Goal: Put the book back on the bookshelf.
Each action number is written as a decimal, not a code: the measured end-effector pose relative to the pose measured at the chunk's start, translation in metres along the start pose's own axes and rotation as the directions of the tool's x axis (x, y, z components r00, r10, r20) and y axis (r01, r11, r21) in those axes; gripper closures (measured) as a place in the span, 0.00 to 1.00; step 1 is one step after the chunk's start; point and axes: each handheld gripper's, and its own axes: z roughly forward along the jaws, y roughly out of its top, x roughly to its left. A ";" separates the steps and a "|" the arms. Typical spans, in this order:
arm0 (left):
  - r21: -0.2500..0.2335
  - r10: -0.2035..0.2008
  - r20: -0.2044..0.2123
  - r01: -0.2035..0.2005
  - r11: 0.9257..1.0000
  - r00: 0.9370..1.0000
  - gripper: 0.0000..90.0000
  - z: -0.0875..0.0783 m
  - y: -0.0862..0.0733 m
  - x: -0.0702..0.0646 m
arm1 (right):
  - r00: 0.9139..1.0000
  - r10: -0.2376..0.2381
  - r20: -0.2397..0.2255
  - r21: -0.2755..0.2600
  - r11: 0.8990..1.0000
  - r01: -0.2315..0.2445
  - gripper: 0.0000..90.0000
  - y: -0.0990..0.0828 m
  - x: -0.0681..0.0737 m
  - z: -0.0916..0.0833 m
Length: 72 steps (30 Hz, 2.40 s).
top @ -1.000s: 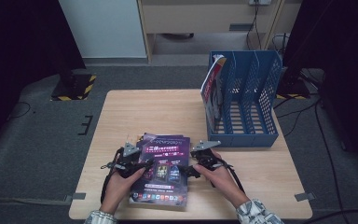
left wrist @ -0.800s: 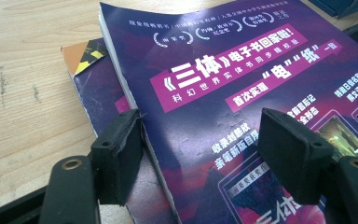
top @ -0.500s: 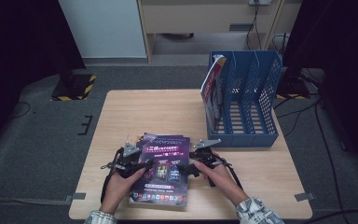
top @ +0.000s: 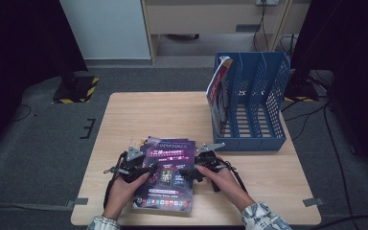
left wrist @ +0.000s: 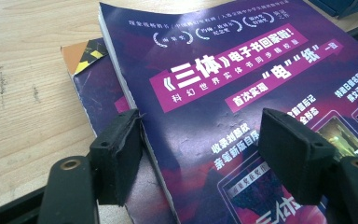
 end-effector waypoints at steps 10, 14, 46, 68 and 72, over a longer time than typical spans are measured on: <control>-0.001 0.004 -0.002 -0.004 1.000 1.000 0.32 -0.001 -0.001 0.001 | 0.997 -0.081 -0.004 -0.068 0.994 0.081 0.18 0.023 0.018 -0.012; -0.004 0.003 -0.002 -0.003 1.000 1.000 0.32 -0.001 -0.001 0.001 | 0.996 -0.086 -0.017 -0.054 0.995 0.085 0.18 0.033 0.023 -0.008; -0.003 0.004 0.001 -0.004 1.000 1.000 0.29 0.000 -0.001 0.000 | 0.999 -0.042 0.022 0.008 0.999 0.042 0.24 0.055 0.036 0.021; 0.007 0.009 0.007 -0.009 1.000 1.000 0.30 -0.002 0.000 0.002 | 0.998 0.011 0.057 0.013 1.000 -0.011 0.44 0.058 0.040 0.028; 0.007 0.004 0.003 -0.004 1.000 1.000 0.30 -0.002 0.000 0.002 | 0.997 0.023 0.068 -0.002 1.000 -0.023 0.52 0.059 0.040 0.026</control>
